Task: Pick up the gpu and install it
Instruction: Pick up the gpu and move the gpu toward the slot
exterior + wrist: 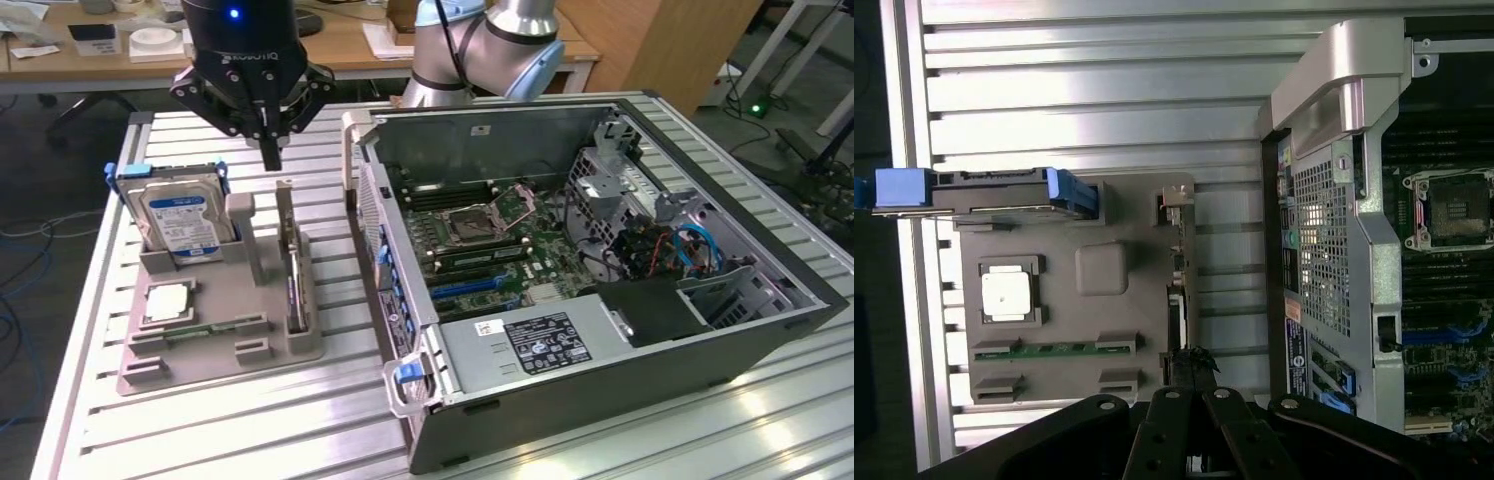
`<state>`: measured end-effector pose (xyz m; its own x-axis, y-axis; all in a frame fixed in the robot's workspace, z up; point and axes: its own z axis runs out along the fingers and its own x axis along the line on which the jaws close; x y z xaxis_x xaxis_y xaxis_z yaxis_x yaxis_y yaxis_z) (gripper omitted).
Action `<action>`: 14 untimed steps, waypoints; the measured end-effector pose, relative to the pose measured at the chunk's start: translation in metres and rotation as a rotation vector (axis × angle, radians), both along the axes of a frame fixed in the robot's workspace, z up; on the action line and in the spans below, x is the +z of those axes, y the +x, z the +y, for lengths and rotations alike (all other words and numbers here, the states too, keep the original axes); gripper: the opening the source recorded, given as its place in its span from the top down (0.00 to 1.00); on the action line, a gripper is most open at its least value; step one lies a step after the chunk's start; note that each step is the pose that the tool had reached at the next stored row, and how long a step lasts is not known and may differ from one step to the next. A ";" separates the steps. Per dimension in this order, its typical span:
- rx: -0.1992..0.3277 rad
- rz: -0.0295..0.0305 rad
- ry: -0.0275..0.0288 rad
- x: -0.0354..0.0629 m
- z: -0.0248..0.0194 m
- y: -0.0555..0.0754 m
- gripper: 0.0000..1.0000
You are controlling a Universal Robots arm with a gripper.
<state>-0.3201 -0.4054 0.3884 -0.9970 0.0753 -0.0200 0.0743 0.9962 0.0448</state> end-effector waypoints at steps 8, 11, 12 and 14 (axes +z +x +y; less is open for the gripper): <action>0.000 0.0000 0.0000 0.0000 0.0000 0.000 0.71; 0.000 0.0000 0.0000 0.0000 0.0000 0.000 0.53; 0.000 0.0000 0.0001 0.0000 0.0000 0.000 0.53; 0.000 0.0000 0.0001 0.0000 0.0000 0.000 0.47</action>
<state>-0.3201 -0.4054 0.3884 -0.9970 0.0753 -0.0200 0.0743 0.9962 0.0448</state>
